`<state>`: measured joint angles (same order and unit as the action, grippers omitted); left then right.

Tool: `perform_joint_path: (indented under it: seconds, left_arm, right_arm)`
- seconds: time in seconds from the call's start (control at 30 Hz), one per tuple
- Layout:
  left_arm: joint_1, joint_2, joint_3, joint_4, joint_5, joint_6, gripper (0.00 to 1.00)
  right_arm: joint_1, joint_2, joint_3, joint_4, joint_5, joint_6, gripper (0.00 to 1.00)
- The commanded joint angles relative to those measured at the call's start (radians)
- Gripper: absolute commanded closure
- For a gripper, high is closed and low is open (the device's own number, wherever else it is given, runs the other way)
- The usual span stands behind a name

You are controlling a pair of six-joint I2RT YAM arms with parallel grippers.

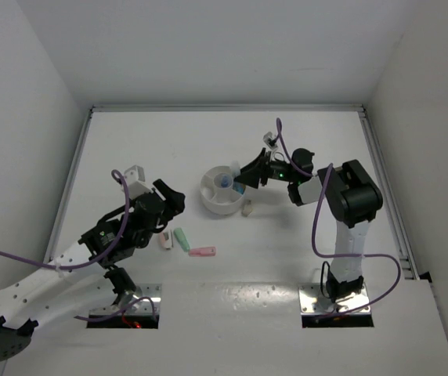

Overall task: Sort the stationery into containers
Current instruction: Place the pen in the storage box, then pick up the stationery from the center of the board.

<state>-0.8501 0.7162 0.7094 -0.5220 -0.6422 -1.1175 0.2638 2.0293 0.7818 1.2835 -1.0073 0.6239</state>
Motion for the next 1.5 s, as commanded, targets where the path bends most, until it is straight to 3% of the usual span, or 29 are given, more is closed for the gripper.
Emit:
perform_joint_path:
  seconds: [0.0, 0.03, 0.1, 0.27, 0.43, 0.47, 0.53, 0.57, 0.6, 0.67, 0.7, 0.73, 0.77, 0.83, 0.87, 0.9, 1.0, 1.03, 1.1, 1.13, 1.17, 1.23, 1.27, 1.33, 1.4, 1.47]
  left_arm:
    - [0.011, -0.001, 0.002, 0.022, -0.019, 0.013, 0.34]
    - [0.011, -0.001, 0.002, 0.022, -0.019, 0.013, 0.34]
    - [0.011, -0.001, 0.002, 0.022, -0.019, 0.013, 0.34]
    - [0.011, -0.001, 0.012, 0.022, -0.019, 0.013, 0.34]
    - [0.011, 0.028, 0.012, 0.033, -0.010, 0.013, 0.34]
    - [0.011, 0.028, 0.012, 0.033, -0.010, 0.013, 0.34]
    - [0.011, 0.028, 0.012, 0.033, -0.010, 0.013, 0.39]
    - [0.011, 0.028, 0.012, 0.033, -0.001, 0.013, 0.49]
    - [0.011, 0.028, 0.012, 0.042, -0.001, 0.013, 0.58]
    - [0.011, 0.028, -0.013, 0.053, 0.019, 0.004, 0.84]
    - [0.011, 0.028, -0.024, 0.069, 0.030, 0.004, 1.00]
    - [0.011, 0.028, -0.036, 0.094, 0.041, -0.005, 1.00]
    - [0.011, 0.041, -0.060, 0.108, 0.064, -0.005, 1.00]
    - [0.011, 0.054, -0.080, 0.149, 0.073, -0.005, 1.00]
    - [0.011, 0.071, -0.099, 0.166, 0.100, -0.005, 1.00]
    - [0.011, 0.080, -0.099, 0.180, 0.113, -0.005, 0.96]
    - [0.011, 0.129, -0.125, 0.215, 0.151, -0.015, 0.39]
    - [0.011, 0.141, -0.139, 0.215, 0.162, -0.028, 0.26]
    - [0.011, 0.163, -0.152, 0.229, 0.162, -0.050, 0.21]
    - [0.011, 0.163, -0.169, 0.229, 0.162, -0.065, 0.21]
    - [0.011, 0.163, -0.179, 0.229, 0.162, -0.096, 0.22]
    - [0.011, 0.154, -0.192, 0.229, 0.142, -0.126, 0.29]
    - [0.011, 0.154, -0.202, 0.229, 0.130, -0.154, 0.38]
    - [0.022, 0.154, -0.202, 0.212, 0.086, -0.195, 0.66]
    - [0.035, 0.169, -0.191, 0.185, 0.076, -0.246, 0.69]
    - [0.049, 0.199, -0.191, 0.175, 0.085, -0.274, 0.72]
  right_arm:
    - [-0.008, -0.026, -0.010, 0.527, -0.037, -0.018, 0.40]
    - [-0.008, -0.035, -0.010, 0.527, -0.037, -0.009, 0.31]
    - [-0.008, -0.076, -0.010, 0.527, -0.037, -0.009, 0.24]
    - [-0.017, -0.188, 0.019, 0.469, -0.019, 0.002, 0.23]
    - [-0.017, -0.262, 0.030, 0.381, -0.028, -0.018, 0.29]
    - [-0.017, -0.262, 0.030, 0.367, -0.028, -0.030, 0.31]
    - [-0.026, -0.305, 0.030, 0.297, -0.028, -0.058, 0.52]
    - [-0.026, -0.329, 0.030, 0.242, -0.016, -0.119, 0.68]
    - [-0.026, -0.363, 0.030, 0.004, 0.033, -0.177, 0.98]
    - [-0.008, -0.513, 0.097, -0.434, 0.155, -0.364, 1.00]
    - [0.001, -0.550, 0.138, -0.806, 0.253, -0.609, 1.00]
    - [0.002, -0.567, 0.187, -0.882, 0.230, -0.663, 1.00]
    - [-0.020, -0.580, 0.197, -0.918, 0.179, -0.620, 0.93]
    - [-0.029, -0.580, 0.264, -1.112, 0.136, -0.619, 0.21]
    - [-0.029, -0.564, 0.301, -1.229, 0.097, -0.668, 0.00]
    - [-0.029, -0.543, 0.347, -1.377, 0.069, -0.737, 0.00]
    - [-0.020, -0.534, 0.369, -1.525, 0.134, -0.800, 0.00]
    - [-0.020, -0.576, 0.343, -1.517, 0.185, -0.820, 0.00]
    - [-0.011, -0.621, 0.271, -1.483, 0.319, -0.829, 0.24]
    - [-0.011, -0.635, 0.261, -1.483, 0.361, -0.840, 0.57]
    - [-0.011, -0.635, 0.261, -1.510, 0.453, -0.840, 0.96]
    - [-0.021, -0.635, 0.272, -1.562, 0.463, -0.872, 1.00]
    - [-0.021, -0.644, 0.272, -1.573, 0.475, -0.872, 1.00]
    - [-0.031, -0.644, 0.246, -1.573, 0.452, -0.851, 0.76]
    - [-0.031, -0.644, 0.221, -1.532, 0.452, -0.826, 0.29]
    - [-0.031, -0.633, 0.235, -1.546, 0.426, -0.826, 0.31]
